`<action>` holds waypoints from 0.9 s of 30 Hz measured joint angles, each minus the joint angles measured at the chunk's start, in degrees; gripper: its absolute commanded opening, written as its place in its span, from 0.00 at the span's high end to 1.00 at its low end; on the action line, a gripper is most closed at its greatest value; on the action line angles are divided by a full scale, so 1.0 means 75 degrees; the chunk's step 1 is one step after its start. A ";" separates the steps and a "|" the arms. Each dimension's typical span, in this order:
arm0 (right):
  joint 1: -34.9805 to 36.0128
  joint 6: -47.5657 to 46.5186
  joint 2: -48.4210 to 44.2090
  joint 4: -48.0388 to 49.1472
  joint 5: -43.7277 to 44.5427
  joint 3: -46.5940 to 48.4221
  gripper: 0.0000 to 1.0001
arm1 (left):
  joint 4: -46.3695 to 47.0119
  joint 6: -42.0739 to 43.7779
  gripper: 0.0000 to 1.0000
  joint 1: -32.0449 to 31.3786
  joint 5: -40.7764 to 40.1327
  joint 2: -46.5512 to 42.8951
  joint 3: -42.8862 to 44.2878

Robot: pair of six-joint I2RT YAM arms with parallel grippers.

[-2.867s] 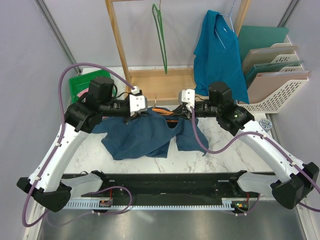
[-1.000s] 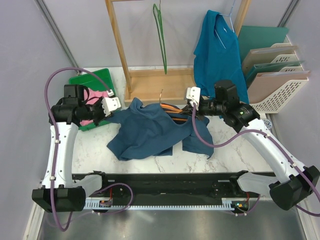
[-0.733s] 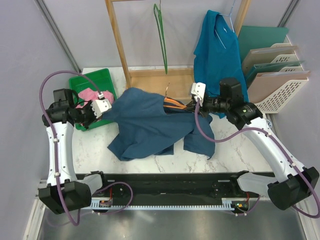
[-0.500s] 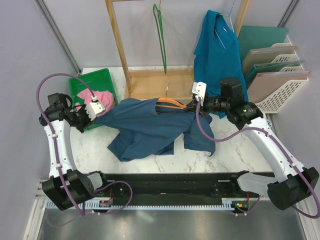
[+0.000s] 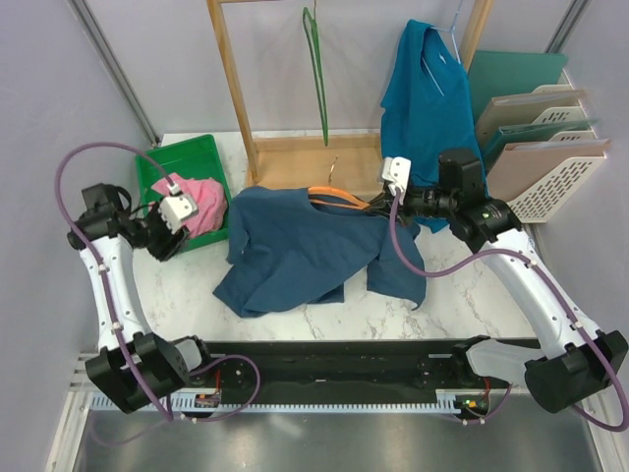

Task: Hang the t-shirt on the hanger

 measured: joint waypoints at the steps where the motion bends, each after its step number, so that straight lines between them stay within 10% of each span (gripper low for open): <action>1: -0.0020 -0.0047 0.0000 0.0029 -0.0003 0.0032 1.00 | -0.0274 -0.0128 0.38 -0.0012 0.0347 -0.0006 0.0583; 8: 0.0411 -0.0361 0.0090 0.0000 0.0006 0.0154 1.00 | -0.0431 -0.2148 0.25 -0.1862 0.2046 -0.0224 0.3931; 16: 0.1116 -0.0571 0.0446 -0.0032 0.0157 0.0571 1.00 | 0.0542 -0.4899 0.10 -0.4843 0.2544 -0.0335 0.4345; 27: 0.1658 -0.0574 0.0679 -0.0038 0.0463 0.0839 1.00 | 0.2649 -0.6749 0.39 -0.7233 0.1381 -0.0125 0.3314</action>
